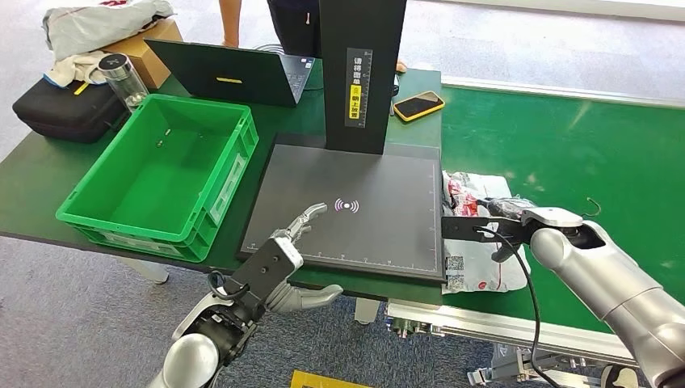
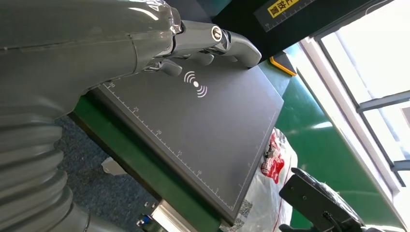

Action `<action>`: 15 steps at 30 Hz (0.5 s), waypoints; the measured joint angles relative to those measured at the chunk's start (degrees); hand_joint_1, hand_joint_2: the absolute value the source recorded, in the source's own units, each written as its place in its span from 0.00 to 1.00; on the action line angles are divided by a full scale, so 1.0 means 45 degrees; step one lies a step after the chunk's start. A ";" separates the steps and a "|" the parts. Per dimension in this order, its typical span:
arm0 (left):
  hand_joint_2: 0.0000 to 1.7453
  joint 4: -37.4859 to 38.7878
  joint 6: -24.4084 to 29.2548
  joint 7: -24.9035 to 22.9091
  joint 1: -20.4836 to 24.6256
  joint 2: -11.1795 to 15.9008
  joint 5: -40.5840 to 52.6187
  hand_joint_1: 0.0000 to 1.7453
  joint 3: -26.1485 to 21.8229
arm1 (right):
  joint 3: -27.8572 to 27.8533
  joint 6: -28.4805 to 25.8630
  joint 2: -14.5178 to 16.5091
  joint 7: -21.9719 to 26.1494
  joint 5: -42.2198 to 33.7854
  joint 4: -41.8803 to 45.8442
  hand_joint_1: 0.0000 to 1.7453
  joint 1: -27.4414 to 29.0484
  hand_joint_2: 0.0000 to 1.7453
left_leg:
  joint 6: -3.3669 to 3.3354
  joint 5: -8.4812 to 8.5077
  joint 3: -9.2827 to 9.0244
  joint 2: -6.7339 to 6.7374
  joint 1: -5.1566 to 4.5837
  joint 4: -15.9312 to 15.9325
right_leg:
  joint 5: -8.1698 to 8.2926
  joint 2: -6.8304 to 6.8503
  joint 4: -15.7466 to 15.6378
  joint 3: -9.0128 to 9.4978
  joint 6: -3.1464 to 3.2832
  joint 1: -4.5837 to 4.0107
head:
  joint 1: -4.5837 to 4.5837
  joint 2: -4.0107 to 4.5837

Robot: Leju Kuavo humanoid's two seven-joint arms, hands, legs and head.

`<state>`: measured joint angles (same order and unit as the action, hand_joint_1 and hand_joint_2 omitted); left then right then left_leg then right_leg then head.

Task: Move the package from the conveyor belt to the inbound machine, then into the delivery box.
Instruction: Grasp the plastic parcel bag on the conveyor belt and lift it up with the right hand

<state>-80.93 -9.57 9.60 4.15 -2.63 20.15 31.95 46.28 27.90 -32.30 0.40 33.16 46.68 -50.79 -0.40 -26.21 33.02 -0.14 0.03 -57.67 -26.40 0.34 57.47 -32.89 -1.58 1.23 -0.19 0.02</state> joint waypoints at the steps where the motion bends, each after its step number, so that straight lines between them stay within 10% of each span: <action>1: 1.00 0.0007 0.0001 0.0000 -0.0002 0.0001 0.0000 0.00 0.0000 | 0.0090 0.0013 0.0038 -0.0016 0.0015 -0.0148 0.00 -0.0079 1.00 | 0.0000 0.0000 0.0000 0.0000 0.0000 0.0000 | 0.0000 0.0000 0.0000 0.0000 0.0000 0.0000 | 0.0001 0.0000; 15: 1.00 0.0058 0.0010 -0.0002 0.0041 0.0001 0.0000 0.00 0.0018 | 0.0892 0.0237 0.0250 0.0182 -0.0026 -0.1800 0.00 -0.0256 1.00 | 0.0000 0.0000 -0.0001 -0.0001 0.0000 0.0000 | 0.0000 0.0000 0.0000 -0.0001 0.0000 0.0000 | 0.0000 0.0004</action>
<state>-80.67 -9.53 9.58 4.34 -2.62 20.15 32.04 50.30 28.97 -31.18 1.22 33.05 38.58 -51.94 -0.40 -26.21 33.02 -0.14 0.03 -57.67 -26.40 0.34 57.47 -32.90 -1.58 1.23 -0.19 0.04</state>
